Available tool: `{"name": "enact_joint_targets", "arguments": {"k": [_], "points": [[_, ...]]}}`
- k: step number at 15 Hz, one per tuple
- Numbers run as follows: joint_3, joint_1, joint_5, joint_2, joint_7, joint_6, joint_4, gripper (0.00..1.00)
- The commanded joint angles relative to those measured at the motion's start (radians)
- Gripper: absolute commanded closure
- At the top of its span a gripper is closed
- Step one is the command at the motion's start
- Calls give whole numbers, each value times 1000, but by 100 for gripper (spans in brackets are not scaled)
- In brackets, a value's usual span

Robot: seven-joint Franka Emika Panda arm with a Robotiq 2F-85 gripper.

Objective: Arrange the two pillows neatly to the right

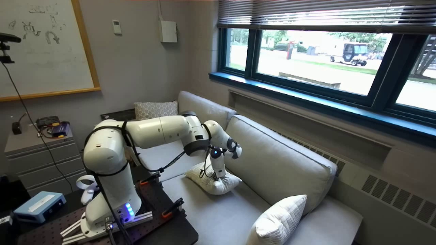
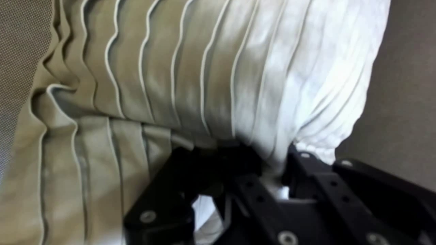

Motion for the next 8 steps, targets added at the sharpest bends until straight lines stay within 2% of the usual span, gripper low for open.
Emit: {"name": "enact_joint_targets", "arguments": {"k": [1, 5, 8], "points": [[33, -9, -4, 16, -18, -12, 15, 95], [23, -29, -30, 14, -13, -49, 83, 95], [-65, -49, 11, -66, 20, -205, 65, 95]]}}
